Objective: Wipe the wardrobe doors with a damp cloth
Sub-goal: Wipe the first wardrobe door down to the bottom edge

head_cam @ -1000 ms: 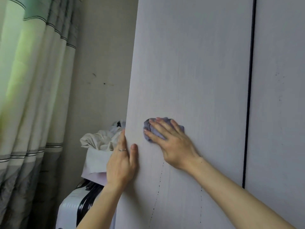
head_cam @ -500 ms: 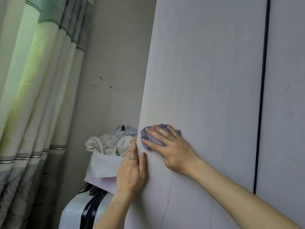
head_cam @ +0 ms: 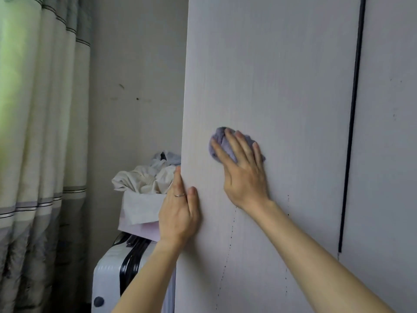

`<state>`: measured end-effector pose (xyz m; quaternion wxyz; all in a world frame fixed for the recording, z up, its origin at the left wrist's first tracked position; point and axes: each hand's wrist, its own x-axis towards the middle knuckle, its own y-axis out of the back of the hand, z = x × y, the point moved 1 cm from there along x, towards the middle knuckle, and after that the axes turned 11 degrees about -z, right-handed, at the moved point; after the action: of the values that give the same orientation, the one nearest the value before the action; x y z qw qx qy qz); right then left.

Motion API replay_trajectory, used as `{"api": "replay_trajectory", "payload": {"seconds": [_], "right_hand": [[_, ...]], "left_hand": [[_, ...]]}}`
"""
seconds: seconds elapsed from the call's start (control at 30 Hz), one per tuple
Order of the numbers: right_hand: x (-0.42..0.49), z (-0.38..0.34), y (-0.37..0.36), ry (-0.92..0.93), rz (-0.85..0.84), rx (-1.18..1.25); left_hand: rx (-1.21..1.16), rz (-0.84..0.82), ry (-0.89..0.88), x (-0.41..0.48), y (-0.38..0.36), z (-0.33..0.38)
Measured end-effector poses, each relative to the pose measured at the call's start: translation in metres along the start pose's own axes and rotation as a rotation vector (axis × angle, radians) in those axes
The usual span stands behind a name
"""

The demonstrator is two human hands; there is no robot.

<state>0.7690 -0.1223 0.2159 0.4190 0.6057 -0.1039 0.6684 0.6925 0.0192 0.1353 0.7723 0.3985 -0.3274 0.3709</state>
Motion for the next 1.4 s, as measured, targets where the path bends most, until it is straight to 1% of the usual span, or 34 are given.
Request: {"api": "replay_trajectory", "payload": {"seconds": [0.07, 0.13, 0.17, 0.2, 0.23, 0.27, 0.3, 0.37, 0.4, 0.43, 0.47, 0.5, 0.57, 0.6, 0.63, 0.67, 0.7, 0.73, 0.77, 0.83, 0.87, 0.9, 0.93, 0.97, 1.0, 1.03, 1.07, 1.1, 1.13, 1.17, 1.23, 1.27, 1.33, 1.4], "right_hand": [[-0.040, 0.001, -0.007, 0.182, -0.126, -0.075], [-0.054, 0.013, 0.000, 0.383, -0.246, -0.167], [-0.051, 0.024, 0.006, 0.456, -0.279, -0.206], [-0.041, 0.035, 0.012, 0.489, -0.285, -0.226], [-0.031, 0.046, 0.019, 0.461, -0.262, -0.227], [-0.020, 0.059, 0.025, 0.372, -0.224, -0.201], [-0.009, 0.069, 0.031, 0.231, -0.168, -0.151], [0.003, 0.077, 0.037, -0.098, 0.014, -0.029], [0.002, 0.071, 0.033, -0.208, 0.101, 0.003], [-0.004, 0.061, 0.026, -0.256, 0.146, 0.015], [-0.017, 0.049, 0.016, -0.230, 0.135, 0.015], [-0.035, 0.036, 0.006, -0.131, 0.070, 0.010], [-0.073, 0.020, -0.007, 0.214, -0.143, -0.062], [-0.085, 0.024, -0.005, 0.389, -0.234, -0.119], [-0.086, 0.035, 0.000, 0.519, -0.288, -0.165], [-0.078, 0.048, 0.008, 0.563, -0.296, -0.196], [-0.066, 0.061, 0.015, 0.511, -0.273, -0.204], [-0.054, 0.075, 0.021, 0.369, -0.223, -0.180], [-0.046, 0.086, 0.027, 0.166, -0.136, -0.120], [-0.050, 0.092, 0.031, -0.240, 0.104, 0.037], [-0.063, 0.086, 0.023, -0.375, 0.195, 0.083], [-0.082, 0.074, 0.013, -0.442, 0.222, 0.098], [-0.103, 0.058, 0.002, -0.415, 0.182, 0.100], [-0.123, 0.044, -0.008, -0.285, 0.095, 0.087], [-0.142, 0.033, -0.011, -0.099, -0.015, 0.041], [-0.155, 0.033, -0.012, 0.098, -0.125, -0.024], [-0.161, 0.044, -0.007, 0.253, -0.218, -0.085], [-0.158, 0.059, -0.001, 0.315, -0.251, -0.122], [-0.151, 0.075, 0.005, 0.265, -0.229, -0.121], [-0.140, 0.089, 0.011, 0.135, -0.169, -0.091], [-0.119, 0.109, 0.025, -0.185, -0.033, 0.004], [-0.113, 0.113, 0.029, -0.289, 0.018, 0.029], [-0.118, 0.110, 0.026, -0.374, 0.079, 0.044], [-0.148, 0.095, 0.010, -0.407, 0.092, 0.050]], "left_hand": [[-0.006, 0.003, -0.011, 0.000, 0.002, 0.000], [-0.011, 0.010, -0.010, -0.002, 0.002, -0.001], [-0.009, 0.018, -0.008, -0.003, 0.000, -0.001], [-0.005, 0.026, -0.002, -0.003, 0.000, -0.003], [-0.003, 0.030, 0.006, -0.004, -0.003, -0.003], [-0.002, 0.034, 0.013, -0.004, -0.004, -0.004], [-0.006, 0.036, 0.014, -0.005, -0.005, -0.004], [-0.014, 0.038, 0.008, -0.004, -0.006, -0.004], [-0.012, 0.039, 0.010, -0.003, -0.005, -0.004], [-0.005, 0.040, 0.017, -0.002, -0.005, -0.004], [0.001, 0.037, 0.024, -0.002, -0.006, -0.004], [0.007, 0.036, 0.022, -0.002, -0.007, -0.005], [0.008, 0.038, 0.010, -0.003, -0.007, -0.006], [0.005, 0.043, 0.003, -0.003, -0.007, -0.007], [0.021, 0.062, -0.019, -0.003, -0.007, -0.010], [0.084, 0.105, -0.065, -0.001, -0.008, -0.011], [0.193, 0.165, -0.124, -0.001, -0.010, -0.014], [0.308, 0.211, -0.189, 0.001, -0.011, -0.015], [0.401, 0.223, -0.249, 0.003, -0.012, -0.016], [0.528, 0.168, -0.350, 0.005, -0.011, -0.015], [0.572, 0.130, -0.394, 0.006, -0.011, -0.014], [0.608, 0.094, -0.432, 0.007, -0.010, -0.014], [0.637, 0.066, -0.461, 0.007, -0.009, -0.013], [0.649, 0.052, -0.475, 0.007, -0.008, -0.014], [0.646, 0.049, -0.481, 0.008, -0.008, -0.013], [0.638, 0.057, -0.480, 0.008, -0.008, -0.013], [0.626, 0.069, -0.480, 0.007, -0.008, -0.013], [0.614, 0.090, -0.484, 0.006, -0.009, -0.012], [0.596, 0.109, -0.491, 0.004, -0.011, -0.012], [0.575, 0.121, -0.491, 0.003, -0.014, -0.010], [0.526, 0.114, -0.441, 0.000, -0.022, -0.004], [0.502, 0.114, -0.397, -0.002, -0.026, -0.001], [0.480, 0.130, -0.332, -0.007, -0.032, 0.002], [0.481, 0.143, -0.332, -0.009, -0.034, -0.001]]}}
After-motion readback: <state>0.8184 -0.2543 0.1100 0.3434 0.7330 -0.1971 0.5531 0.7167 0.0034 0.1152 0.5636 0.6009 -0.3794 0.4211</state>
